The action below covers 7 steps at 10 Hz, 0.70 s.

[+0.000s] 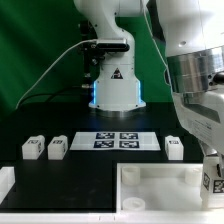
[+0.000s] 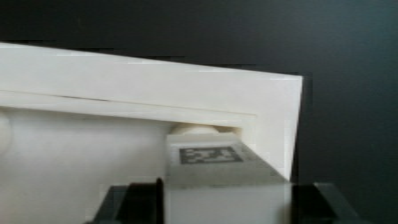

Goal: Assemble one leg

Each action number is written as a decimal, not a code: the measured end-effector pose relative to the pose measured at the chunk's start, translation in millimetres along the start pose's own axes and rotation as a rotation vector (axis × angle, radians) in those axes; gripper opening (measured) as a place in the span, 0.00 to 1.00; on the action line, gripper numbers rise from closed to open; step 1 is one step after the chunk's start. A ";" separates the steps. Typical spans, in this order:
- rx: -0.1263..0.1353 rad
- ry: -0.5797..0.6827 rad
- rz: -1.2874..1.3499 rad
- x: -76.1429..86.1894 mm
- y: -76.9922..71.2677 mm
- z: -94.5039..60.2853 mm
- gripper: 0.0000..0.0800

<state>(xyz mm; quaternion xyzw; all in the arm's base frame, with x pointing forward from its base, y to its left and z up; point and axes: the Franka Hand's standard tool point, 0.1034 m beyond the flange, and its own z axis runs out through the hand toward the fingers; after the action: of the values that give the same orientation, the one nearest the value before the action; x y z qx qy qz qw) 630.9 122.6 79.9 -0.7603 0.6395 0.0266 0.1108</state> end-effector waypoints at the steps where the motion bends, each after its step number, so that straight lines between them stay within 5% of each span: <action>1: -0.001 0.000 -0.028 -0.1 0.3 0.5 0.42; 2: -0.002 0.000 -0.044 -0.2 0.3 0.5 0.64; 3: -0.025 0.003 -0.270 -0.5 -0.1 -0.9 0.64; 4: -0.041 0.002 -0.497 -1.0 -0.5 -1.0 0.78; 7: -0.050 -0.008 -0.842 -0.7 1.0 0.1 0.81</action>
Offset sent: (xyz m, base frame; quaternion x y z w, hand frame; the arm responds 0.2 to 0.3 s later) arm 0.0105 0.0079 0.0038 -0.0426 -0.0104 -0.5097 0.8593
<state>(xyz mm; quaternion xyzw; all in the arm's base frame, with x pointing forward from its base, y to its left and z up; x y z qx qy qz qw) 629.8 123.2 79.7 -0.9576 0.2716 -0.0026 0.0960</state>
